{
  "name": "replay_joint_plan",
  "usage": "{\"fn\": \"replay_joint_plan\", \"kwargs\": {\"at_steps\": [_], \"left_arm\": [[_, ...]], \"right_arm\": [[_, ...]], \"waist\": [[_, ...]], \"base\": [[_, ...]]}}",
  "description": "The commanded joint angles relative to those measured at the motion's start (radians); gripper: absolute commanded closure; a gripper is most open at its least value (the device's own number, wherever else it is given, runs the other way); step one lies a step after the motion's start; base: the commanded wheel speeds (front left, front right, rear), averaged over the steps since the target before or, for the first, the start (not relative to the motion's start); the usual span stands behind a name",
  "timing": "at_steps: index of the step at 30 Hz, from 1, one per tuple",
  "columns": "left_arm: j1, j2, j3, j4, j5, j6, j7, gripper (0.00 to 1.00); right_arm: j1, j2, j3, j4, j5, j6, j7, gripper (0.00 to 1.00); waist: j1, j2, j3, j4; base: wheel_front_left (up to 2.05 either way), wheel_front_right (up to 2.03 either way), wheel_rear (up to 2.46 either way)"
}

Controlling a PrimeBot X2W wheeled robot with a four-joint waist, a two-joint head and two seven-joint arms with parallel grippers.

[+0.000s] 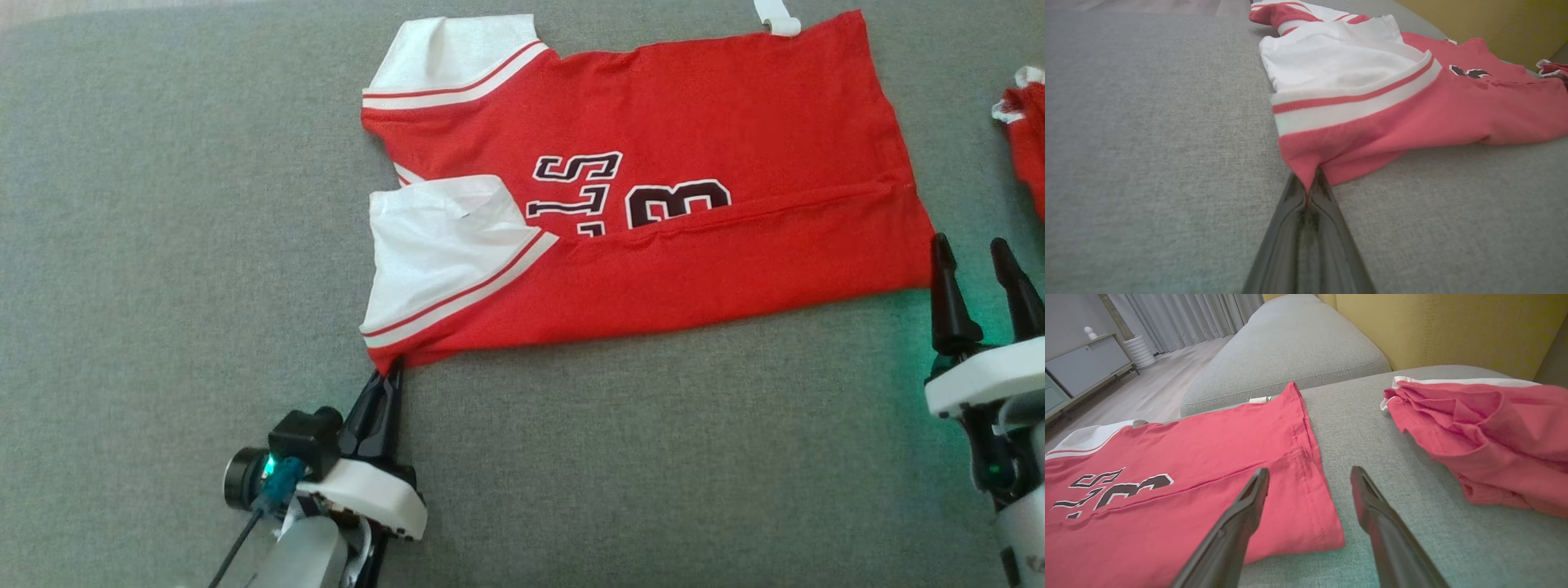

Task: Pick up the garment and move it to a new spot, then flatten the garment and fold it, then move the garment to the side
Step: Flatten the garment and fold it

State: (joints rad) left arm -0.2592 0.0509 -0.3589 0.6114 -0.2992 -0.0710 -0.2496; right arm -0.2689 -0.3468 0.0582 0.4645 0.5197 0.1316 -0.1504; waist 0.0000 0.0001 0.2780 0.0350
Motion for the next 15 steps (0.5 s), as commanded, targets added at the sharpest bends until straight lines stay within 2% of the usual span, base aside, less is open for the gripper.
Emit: {"fn": "replay_joint_plan", "kwargs": {"at_steps": [1, 15], "left_arm": [[-0.005, 0.005, 0.017, 0.006, -0.001, -0.003, -0.001, 1.0], [-0.014, 0.036, -0.014, -0.026, 0.025, -0.014, -0.01, 1.0]], "right_arm": [[0.015, -0.017, 0.014, -0.02, 0.007, -0.001, -0.006, 0.0], [0.007, -0.017, -0.008, 0.073, -0.002, -0.001, 0.084, 0.0]], "waist": [[0.0, -0.0001, -0.001, 0.0], [0.0, -0.0001, -0.012, 0.038]], "base": [[0.0, 0.0, 0.0], [0.0, 0.0, 0.0]]}}
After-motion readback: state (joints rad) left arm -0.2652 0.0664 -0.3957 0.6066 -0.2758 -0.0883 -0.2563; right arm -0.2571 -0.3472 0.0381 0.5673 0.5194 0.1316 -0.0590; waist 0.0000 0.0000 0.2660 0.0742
